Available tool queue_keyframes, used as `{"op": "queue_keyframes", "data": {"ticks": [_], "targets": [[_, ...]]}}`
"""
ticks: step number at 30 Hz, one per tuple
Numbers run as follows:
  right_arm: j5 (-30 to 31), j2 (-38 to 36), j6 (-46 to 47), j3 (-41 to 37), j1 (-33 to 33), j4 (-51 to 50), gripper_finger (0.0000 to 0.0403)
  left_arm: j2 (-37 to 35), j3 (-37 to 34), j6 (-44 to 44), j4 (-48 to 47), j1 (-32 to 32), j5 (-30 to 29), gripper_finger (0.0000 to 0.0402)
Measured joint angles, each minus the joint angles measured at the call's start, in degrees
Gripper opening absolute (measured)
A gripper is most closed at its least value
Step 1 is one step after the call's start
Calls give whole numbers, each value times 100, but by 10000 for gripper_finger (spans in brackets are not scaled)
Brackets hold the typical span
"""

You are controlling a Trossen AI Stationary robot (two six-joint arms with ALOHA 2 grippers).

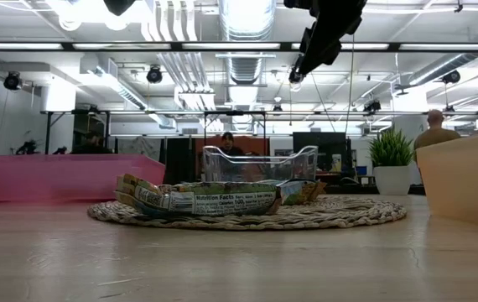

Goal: Pick and place Granola Bars by type
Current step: Put the yellow granola bar into the orange bin

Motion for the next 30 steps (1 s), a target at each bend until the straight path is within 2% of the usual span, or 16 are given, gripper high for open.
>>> {"op": "queue_keyframes", "data": {"ticks": [8,19,30], "targets": [[31,0,-513,-14,43,1,189,0,1,2,0,-2,0,0],[22,22,-689,-184,98,35,192,0,1,29,0,-2,0,0],[-56,757,-1083,-188,273,180,192,0,1,33,-90,-2,0,0]]}}
